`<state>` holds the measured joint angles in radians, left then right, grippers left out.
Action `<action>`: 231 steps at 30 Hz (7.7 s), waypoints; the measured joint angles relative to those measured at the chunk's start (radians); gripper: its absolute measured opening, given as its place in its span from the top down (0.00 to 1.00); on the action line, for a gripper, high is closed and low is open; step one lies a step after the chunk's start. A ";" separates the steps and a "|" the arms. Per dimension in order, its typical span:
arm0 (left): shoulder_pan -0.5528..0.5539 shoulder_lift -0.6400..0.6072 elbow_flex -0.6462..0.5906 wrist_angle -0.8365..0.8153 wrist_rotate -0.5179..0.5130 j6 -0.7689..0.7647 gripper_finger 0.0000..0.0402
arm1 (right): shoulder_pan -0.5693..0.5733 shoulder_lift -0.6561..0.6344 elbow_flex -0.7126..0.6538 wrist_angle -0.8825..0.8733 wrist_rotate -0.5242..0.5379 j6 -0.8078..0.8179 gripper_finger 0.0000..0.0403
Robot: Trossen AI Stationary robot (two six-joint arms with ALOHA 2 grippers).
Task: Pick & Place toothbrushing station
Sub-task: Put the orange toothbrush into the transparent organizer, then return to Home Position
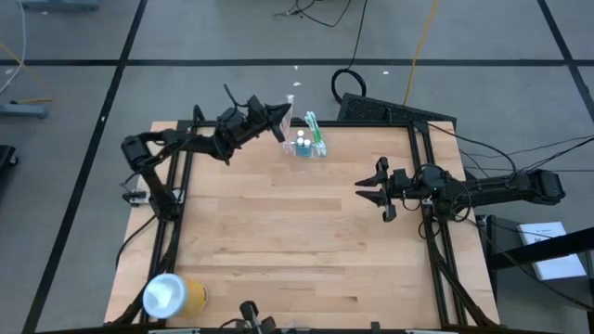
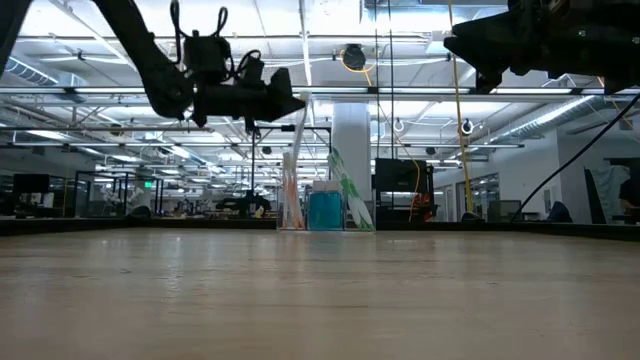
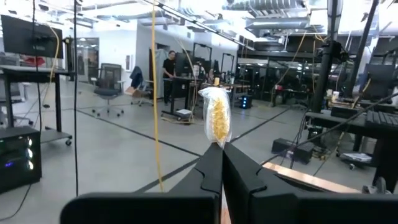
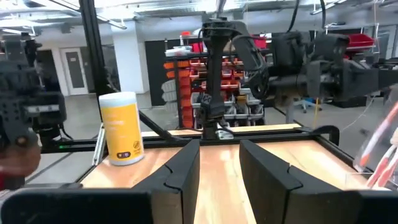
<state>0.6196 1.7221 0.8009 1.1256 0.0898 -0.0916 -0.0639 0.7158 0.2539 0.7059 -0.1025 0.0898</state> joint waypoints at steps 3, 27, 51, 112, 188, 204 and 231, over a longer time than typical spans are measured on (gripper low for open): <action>0.004 0.044 0.000 0.029 0.000 -0.019 0.99 | 0.000 0.000 0.000 -0.001 -0.002 0.002 0.74; -0.002 0.137 0.000 0.022 -0.019 -0.019 0.99 | 0.000 0.001 0.000 -0.045 -0.002 0.003 0.74; -0.054 -0.101 0.001 -0.295 -0.053 -0.033 0.41 | 0.000 0.001 0.000 -0.045 -0.003 0.026 0.74; -0.331 -1.688 -0.748 -1.124 -0.070 -0.071 0.37 | -0.132 -0.556 -0.009 -0.557 -0.107 0.075 0.74; -0.642 -1.690 -0.785 -1.019 -0.362 0.114 0.37 | 0.057 -0.615 -0.240 -0.557 0.013 -0.076 0.74; -0.642 -1.690 -0.784 -1.018 -0.362 0.114 0.37 | 0.057 -0.615 -0.240 -0.557 0.013 -0.076 0.74; -0.642 -1.690 -0.783 -1.017 -0.361 0.114 0.37 | 0.057 -0.615 -0.240 -0.557 0.013 -0.076 0.74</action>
<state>-0.0220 0.0326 0.0177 0.1081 -0.2716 0.0219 -0.0071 0.1009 0.0139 0.1486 -0.0897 0.0143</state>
